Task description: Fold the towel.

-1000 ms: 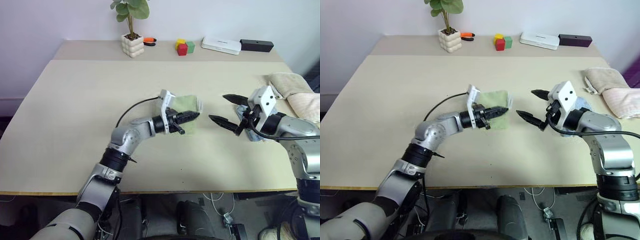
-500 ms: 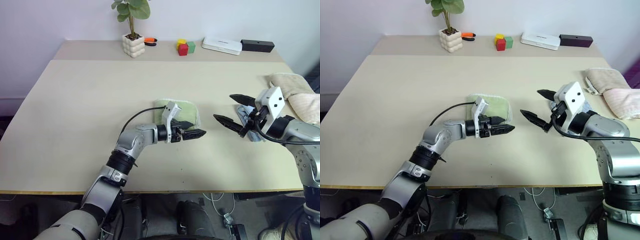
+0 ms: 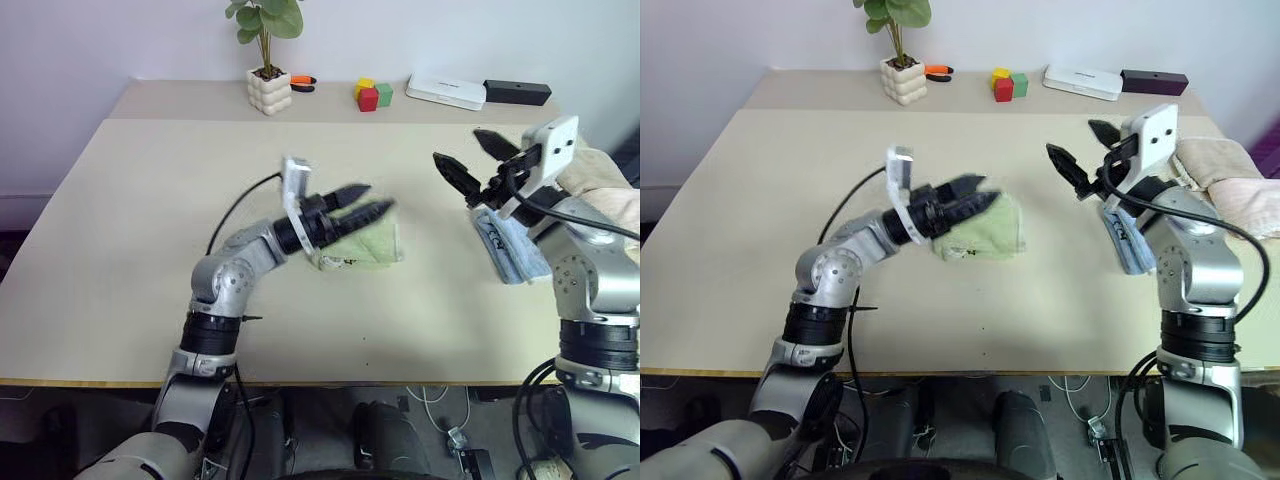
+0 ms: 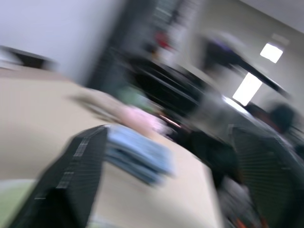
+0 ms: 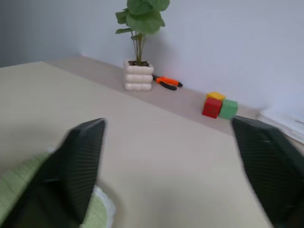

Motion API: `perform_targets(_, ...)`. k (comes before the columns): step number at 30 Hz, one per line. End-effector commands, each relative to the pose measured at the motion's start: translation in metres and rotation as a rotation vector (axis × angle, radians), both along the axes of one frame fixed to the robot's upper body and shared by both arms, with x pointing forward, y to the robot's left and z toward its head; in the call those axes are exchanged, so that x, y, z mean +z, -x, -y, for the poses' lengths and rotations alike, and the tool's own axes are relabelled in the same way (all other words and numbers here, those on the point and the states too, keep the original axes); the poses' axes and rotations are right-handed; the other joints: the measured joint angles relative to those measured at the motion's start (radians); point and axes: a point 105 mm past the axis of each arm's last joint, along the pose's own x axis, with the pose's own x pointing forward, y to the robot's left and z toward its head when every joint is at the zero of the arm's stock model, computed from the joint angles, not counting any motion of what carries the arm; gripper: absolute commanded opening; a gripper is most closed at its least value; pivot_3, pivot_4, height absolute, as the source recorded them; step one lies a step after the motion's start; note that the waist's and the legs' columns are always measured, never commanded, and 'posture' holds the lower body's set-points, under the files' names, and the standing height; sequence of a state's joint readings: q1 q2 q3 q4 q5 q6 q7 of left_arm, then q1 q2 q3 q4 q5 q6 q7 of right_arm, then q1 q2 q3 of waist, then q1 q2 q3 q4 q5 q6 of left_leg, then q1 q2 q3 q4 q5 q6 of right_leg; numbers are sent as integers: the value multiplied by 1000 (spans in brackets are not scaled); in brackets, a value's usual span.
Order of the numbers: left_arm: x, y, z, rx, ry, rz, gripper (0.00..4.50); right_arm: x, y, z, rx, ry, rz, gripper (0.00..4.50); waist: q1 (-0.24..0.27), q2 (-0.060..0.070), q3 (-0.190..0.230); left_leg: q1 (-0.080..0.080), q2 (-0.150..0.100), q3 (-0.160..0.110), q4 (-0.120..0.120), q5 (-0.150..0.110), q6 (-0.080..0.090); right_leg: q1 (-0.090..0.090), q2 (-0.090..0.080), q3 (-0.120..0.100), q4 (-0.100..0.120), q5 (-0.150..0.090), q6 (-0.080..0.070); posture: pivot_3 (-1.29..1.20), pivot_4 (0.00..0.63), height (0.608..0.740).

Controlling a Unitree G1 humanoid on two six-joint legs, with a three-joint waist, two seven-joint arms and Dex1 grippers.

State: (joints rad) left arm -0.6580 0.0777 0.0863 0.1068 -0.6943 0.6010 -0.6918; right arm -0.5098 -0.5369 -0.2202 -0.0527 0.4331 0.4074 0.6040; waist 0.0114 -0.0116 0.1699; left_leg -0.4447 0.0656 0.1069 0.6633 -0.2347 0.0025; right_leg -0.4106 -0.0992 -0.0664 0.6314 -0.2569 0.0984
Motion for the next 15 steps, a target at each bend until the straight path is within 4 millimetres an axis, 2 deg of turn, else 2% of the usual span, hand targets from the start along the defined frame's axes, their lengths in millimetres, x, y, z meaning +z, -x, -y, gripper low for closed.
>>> perform_targets(1, -1, -13, -13, 134, -16, 26, 2109, 1, 1, -19, -5, -49, 31, 2115, -2, 0, 0, 0, 0, 0, 0, 0, 0, 0, 0, 0, 0, 0, 1, 0, 150, 735)
perform_targets(5, -20, -24, -13, 242, -66, -27, 62, -13, 1, -54, -16, -110, 14, 41, -1, 0, 0, 0, 0, 2, -1, 0, 0, -1, 0, 0, 1, 1, 1, 0, 150, 735)
perform_targets(9, -31, -29, -2, 278, -92, -47, 20, -25, -6, -73, -102, -154, -11, 9, 2, 0, 0, -1, 0, 2, 0, 0, -1, -1, 0, 0, 1, 1, 2, 0, 150, 735)
perform_targets(12, -43, -33, 8, 298, -148, -68, 20, -49, -11, -91, -130, -113, -90, 9, -1, 0, 0, 0, 0, 2, 0, 0, -1, 0, 0, 0, 1, 1, 2, 0, 150, 735)
perform_targets(15, -60, -34, 15, 275, -219, -108, 20, -79, -11, -99, -151, -51, -160, 9, -1, 0, 0, 0, 0, 2, 0, 0, -1, 0, 0, 0, 1, 1, 2, 0, 150, 735)
